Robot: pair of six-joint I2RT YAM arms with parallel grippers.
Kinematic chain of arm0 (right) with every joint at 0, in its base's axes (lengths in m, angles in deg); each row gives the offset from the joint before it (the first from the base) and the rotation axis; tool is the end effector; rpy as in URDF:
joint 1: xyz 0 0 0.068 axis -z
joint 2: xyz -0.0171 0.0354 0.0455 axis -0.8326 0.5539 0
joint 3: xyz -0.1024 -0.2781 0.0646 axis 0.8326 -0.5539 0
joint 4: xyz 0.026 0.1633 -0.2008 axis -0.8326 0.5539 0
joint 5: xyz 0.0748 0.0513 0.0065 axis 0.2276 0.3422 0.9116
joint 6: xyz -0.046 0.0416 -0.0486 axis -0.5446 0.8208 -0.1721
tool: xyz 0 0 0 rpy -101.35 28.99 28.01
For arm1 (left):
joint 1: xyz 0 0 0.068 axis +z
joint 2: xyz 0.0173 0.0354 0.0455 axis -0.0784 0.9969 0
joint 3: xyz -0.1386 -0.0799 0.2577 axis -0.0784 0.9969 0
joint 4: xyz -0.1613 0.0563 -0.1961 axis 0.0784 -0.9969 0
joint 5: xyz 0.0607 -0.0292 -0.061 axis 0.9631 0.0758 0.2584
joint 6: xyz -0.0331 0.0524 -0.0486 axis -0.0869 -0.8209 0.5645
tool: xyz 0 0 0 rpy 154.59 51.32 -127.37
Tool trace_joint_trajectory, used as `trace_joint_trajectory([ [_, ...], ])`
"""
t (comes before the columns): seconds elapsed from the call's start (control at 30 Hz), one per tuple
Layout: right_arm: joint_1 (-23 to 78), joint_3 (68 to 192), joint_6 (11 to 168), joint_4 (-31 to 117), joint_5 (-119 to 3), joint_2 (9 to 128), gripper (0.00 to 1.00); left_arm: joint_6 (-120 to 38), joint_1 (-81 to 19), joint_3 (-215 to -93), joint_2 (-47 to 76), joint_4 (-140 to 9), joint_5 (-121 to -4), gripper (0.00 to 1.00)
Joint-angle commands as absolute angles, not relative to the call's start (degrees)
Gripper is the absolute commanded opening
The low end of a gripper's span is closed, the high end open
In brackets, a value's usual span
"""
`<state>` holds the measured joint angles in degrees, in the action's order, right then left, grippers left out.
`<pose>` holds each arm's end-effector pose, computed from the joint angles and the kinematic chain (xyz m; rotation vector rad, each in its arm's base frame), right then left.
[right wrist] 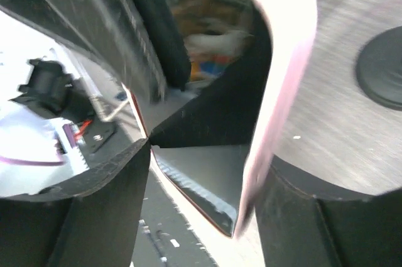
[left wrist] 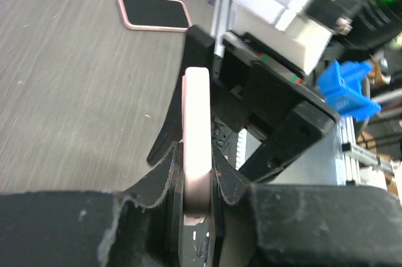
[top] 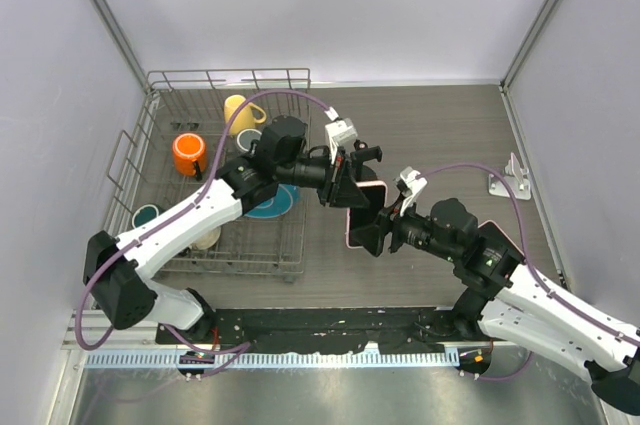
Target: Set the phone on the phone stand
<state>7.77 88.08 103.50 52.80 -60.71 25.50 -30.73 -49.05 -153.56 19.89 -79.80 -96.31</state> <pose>0.1098 0.1325 0.3015 -0.5206 1.8518 0.9093 0.2088 -0.2690 0.3825 0.9368 1.9202 -1.4416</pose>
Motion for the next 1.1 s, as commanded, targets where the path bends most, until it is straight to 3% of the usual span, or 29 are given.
trace_joint_trajectory([
  [0.0,8.1,87.9,107.1,46.7,-49.2,24.7,0.57,-35.6,-53.8,-153.2,15.6,-73.5,-106.1,0.0],
  [0.03,8.1,87.9,107.6,46.3,-48.1,24.5,0.38,-35.8,-54.2,-153.2,15.5,-73.3,-105.8,0.0],
  [0.1,8.1,87.4,108.6,45.9,-46.4,22.6,0.21,-35.0,-54.6,-154.5,16.1,-73.5,-105.0,0.0],
  [0.13,8.1,86.7,108.9,45.8,-46.5,21.6,0.08,-34.4,-54.7,-155.2,16.3,-73.3,-104.7,0.0],
  [0.17,8.1,86.2,109.3,45.7,-46.7,20.5,0.03,-32.9,-54.6,-155.5,16.7,-73.2,-104.7,0.0],
  [0.33,8.1,83.5,110.2,44.7,-46.0,14.8,0.0,-27.4,-55.5,-156.4,17.3,-71.4,-104.7,0.0],
  [0.5,8.1,83.9,110.0,44.6,-41.9,13.6,0.0,-24.4,-57.6,-155.9,16.4,-72.5,-107.2,0.52],
  [0.57,8.1,84.3,110.0,44.5,-40.5,13.4,0.01,-25.7,-59.3,-155.4,15.4,-74.7,-103.9,0.58],
  [0.63,8.1,84.4,109.8,44.4,-39.5,13.6,0.0,-27.7,-60.5,-155.4,14.3,-78.2,-101.3,0.57],
  [0.87,8.2,84.8,109.4,44.1,-37.6,14.3,0.0,-26.3,-61.2,-153.7,12.5,-77.6,-93.8,0.18],
  [1.07,8.1,85.0,109.4,44.0,-36.8,15.8,0.01,-23.6,-61.1,-151.9,10.7,-73.4,-91.7,0.2],
])
